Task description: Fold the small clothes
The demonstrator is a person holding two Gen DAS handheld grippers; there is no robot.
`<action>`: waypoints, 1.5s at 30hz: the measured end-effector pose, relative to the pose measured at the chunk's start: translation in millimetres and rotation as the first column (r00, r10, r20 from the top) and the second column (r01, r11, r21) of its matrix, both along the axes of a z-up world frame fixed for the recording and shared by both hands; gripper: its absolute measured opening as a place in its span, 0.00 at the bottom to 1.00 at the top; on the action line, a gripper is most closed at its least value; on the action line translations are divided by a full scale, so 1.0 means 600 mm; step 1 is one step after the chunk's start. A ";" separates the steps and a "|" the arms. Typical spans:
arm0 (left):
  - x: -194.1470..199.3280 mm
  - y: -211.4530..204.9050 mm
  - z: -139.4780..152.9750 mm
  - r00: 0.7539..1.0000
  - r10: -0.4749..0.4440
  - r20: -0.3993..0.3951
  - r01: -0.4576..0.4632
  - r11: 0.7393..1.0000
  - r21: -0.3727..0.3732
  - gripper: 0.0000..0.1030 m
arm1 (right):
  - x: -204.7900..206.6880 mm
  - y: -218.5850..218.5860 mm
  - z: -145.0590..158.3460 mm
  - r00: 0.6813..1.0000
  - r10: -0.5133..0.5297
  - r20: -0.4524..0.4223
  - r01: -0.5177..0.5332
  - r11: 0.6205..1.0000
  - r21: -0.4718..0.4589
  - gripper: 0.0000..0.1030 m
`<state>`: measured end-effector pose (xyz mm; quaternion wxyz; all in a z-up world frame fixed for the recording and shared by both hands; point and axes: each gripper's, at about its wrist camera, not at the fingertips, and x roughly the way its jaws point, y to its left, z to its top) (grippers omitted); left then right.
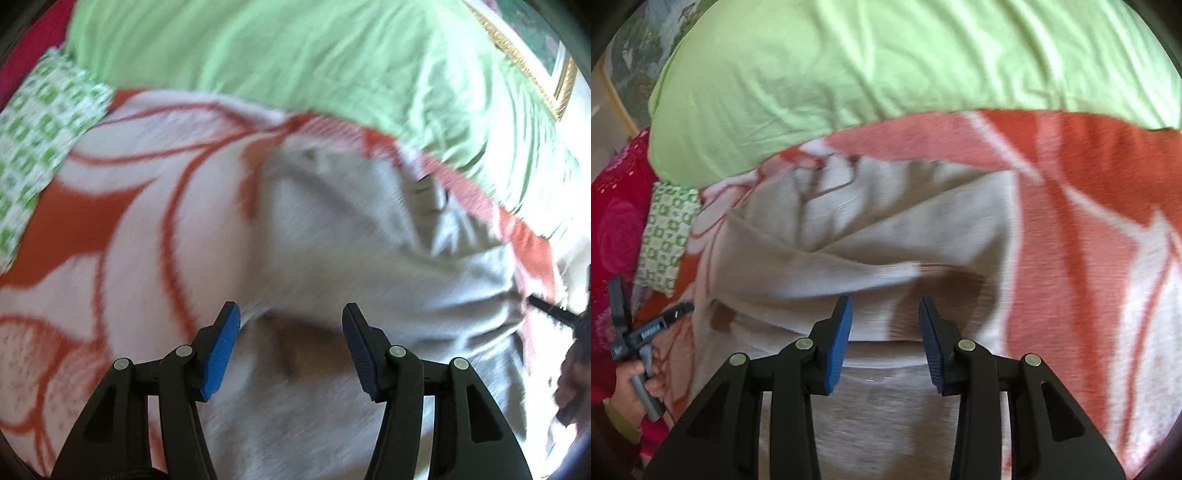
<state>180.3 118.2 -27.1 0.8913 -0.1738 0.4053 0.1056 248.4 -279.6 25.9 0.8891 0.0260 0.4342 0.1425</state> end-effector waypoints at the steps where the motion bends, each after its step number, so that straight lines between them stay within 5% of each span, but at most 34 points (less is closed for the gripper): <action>1: 0.018 -0.006 0.004 1.000 -0.011 0.011 0.011 1.000 0.000 0.57 | 0.005 0.009 -0.008 1.000 0.017 -0.011 -0.017 1.000 0.022 0.38; 5: 0.106 -0.022 -0.006 0.998 -0.063 0.000 0.063 0.998 -0.005 0.57 | 0.021 0.054 -0.037 0.995 0.085 -0.055 -0.081 0.995 0.060 0.38; 8: 0.179 -0.009 -0.038 0.998 -0.022 -0.065 0.024 0.999 0.025 0.57 | 0.039 0.067 -0.061 0.991 0.099 -0.092 -0.096 0.995 0.037 0.38; 12: 0.225 0.056 -0.072 0.981 0.128 -0.148 -0.122 0.991 0.046 0.58 | 0.066 0.025 -0.078 0.996 -0.060 -0.071 0.052 0.993 -0.108 0.38; 14: 0.224 0.072 -0.073 0.981 0.141 -0.131 -0.140 0.990 0.017 0.58 | 0.072 -0.016 -0.087 0.989 -0.113 -0.098 0.109 0.993 -0.044 0.24; 16: 0.220 0.076 -0.070 0.975 0.177 -0.132 -0.164 0.981 0.105 0.64 | 0.064 -0.034 -0.085 0.984 -0.147 -0.096 0.143 0.988 -0.054 0.10; 21: 0.183 0.108 -0.069 0.967 0.228 -0.117 -0.228 0.973 0.014 0.62 | 0.038 -0.017 -0.070 0.986 -0.149 -0.073 0.141 0.985 -0.099 0.10; 26: 0.120 0.068 -0.033 0.986 0.163 -0.048 -0.164 0.986 -0.017 0.59 | 0.008 0.032 -0.051 1.000 -0.017 -0.020 0.015 0.994 -0.106 0.12; 32: 0.078 0.015 -0.091 0.974 0.108 -0.201 -0.090 0.991 0.098 0.59 | 0.014 0.039 -0.109 0.983 -0.045 -0.180 0.012 0.983 -0.182 0.14; 38: 0.012 0.011 -0.066 0.980 0.067 -0.185 -0.044 0.991 0.123 0.60 | -0.056 0.023 -0.065 0.988 -0.040 -0.149 0.023 0.994 -0.110 0.15; 39: -0.010 0.008 -0.058 0.982 0.058 -0.177 -0.038 0.993 0.112 0.60 | -0.075 0.018 -0.052 0.991 -0.037 -0.131 0.024 0.995 -0.100 0.17; 42: -0.071 0.006 -0.050 0.985 0.037 -0.172 -0.029 0.998 0.047 0.63 | -0.127 0.003 -0.024 0.996 -0.056 -0.075 0.050 0.995 -0.084 0.48; 45: -0.135 -0.009 -0.054 0.981 0.005 -0.193 -0.004 1.000 0.009 0.63 | -0.173 -0.008 -0.018 0.996 -0.072 -0.055 0.068 0.994 -0.081 0.53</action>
